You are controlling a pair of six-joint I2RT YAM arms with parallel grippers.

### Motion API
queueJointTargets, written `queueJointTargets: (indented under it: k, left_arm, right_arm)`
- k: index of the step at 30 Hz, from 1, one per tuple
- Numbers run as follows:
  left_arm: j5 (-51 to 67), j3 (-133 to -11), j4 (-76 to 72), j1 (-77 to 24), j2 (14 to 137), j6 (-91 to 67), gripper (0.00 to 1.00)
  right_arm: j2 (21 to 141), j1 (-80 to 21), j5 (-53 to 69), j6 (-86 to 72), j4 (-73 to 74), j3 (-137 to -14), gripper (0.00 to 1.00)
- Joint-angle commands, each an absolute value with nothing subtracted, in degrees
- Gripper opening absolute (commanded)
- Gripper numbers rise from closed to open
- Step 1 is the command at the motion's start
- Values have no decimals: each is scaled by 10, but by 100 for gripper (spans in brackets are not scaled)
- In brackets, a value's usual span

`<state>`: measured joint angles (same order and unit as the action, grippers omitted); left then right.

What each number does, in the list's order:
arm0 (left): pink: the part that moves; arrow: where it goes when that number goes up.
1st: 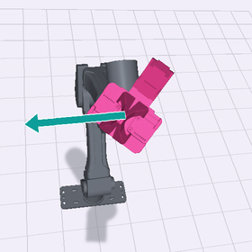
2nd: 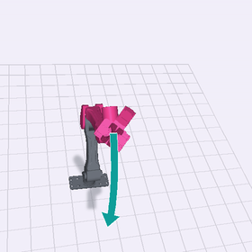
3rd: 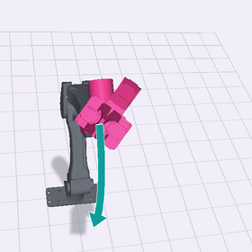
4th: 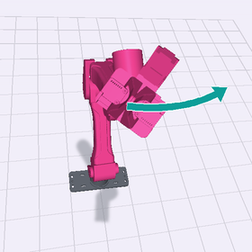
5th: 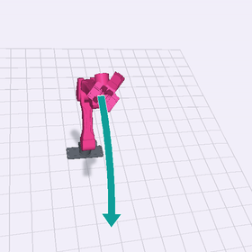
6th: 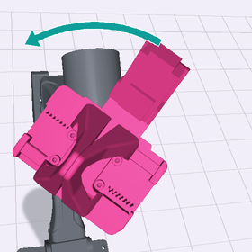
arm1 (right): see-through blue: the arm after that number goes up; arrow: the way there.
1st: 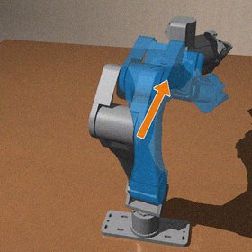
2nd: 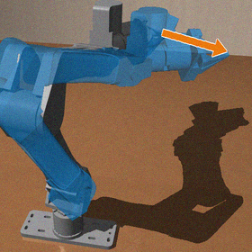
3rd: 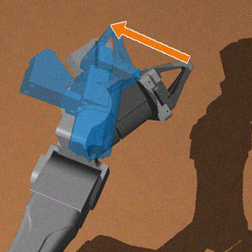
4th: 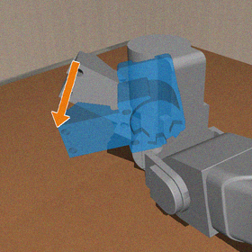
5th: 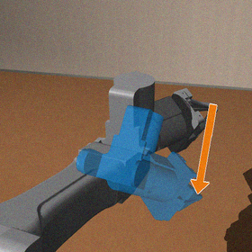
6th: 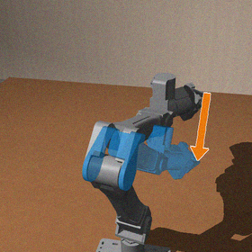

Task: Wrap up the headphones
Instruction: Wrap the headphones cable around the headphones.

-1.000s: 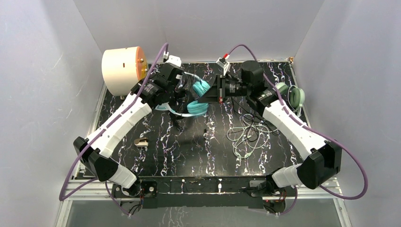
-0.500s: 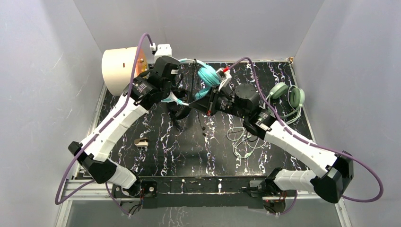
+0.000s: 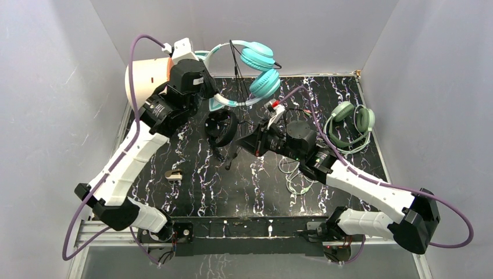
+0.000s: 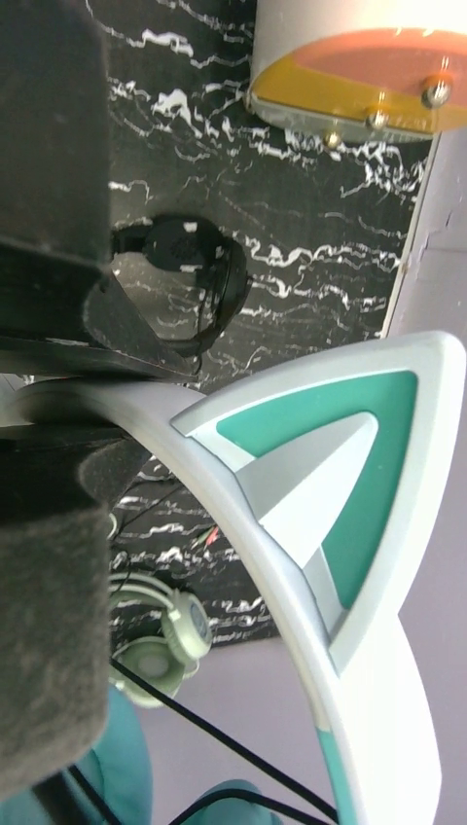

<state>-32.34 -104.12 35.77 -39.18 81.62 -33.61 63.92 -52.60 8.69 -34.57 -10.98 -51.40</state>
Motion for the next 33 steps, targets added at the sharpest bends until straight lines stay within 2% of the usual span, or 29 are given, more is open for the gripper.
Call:
queueJointTargets:
  k: [1, 8, 12, 16, 25, 33]
  left_arm:
    - [-282, -1079, 316, -393, 764, -387, 0]
    - [-235, -1094, 346, -393, 738, -406, 0]
    - [-207, -1092, 354, -393, 727, -421, 0]
    - [-200, -1099, 369, -393, 729, -426, 0]
    - [-206, -1111, 394, -393, 735, -432, 0]
    - [-215, -1113, 407, -393, 734, -434, 0]
  right_arm:
    - [620, -526, 56, -312, -163, -492, 13]
    - [603, -526, 64, -264, -209, -447, 8]
    - [605, -522, 95, -247, -235, -439, 8]
    - [623, -521, 129, -233, -239, -453, 22]
    - [667, -521, 149, -221, -256, -477, 31]
    - [666, -521, 149, -224, -253, -460, 55]
